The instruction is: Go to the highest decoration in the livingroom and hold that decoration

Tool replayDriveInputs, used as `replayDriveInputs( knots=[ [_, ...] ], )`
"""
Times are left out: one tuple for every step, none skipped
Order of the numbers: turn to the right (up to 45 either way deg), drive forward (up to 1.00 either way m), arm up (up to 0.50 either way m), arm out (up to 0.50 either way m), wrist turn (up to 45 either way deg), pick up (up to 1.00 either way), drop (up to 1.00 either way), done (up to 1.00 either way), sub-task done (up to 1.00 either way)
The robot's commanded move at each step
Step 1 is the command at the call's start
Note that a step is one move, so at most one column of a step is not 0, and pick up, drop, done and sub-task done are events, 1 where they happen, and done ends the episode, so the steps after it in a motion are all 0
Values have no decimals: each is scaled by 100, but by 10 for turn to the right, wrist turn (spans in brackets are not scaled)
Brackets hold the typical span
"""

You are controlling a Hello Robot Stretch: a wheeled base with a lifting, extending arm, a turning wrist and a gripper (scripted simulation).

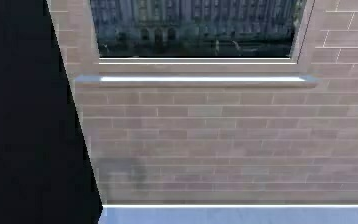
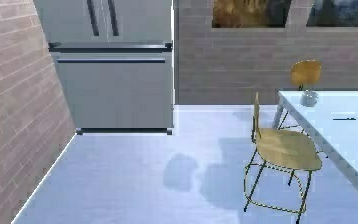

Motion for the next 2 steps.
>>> replayDriveInputs(
  knots=[
    [-450,0,0,0,0,0,0,0,0],
    [-450,0,0,0,0,0,0,0,0]
  ],
)
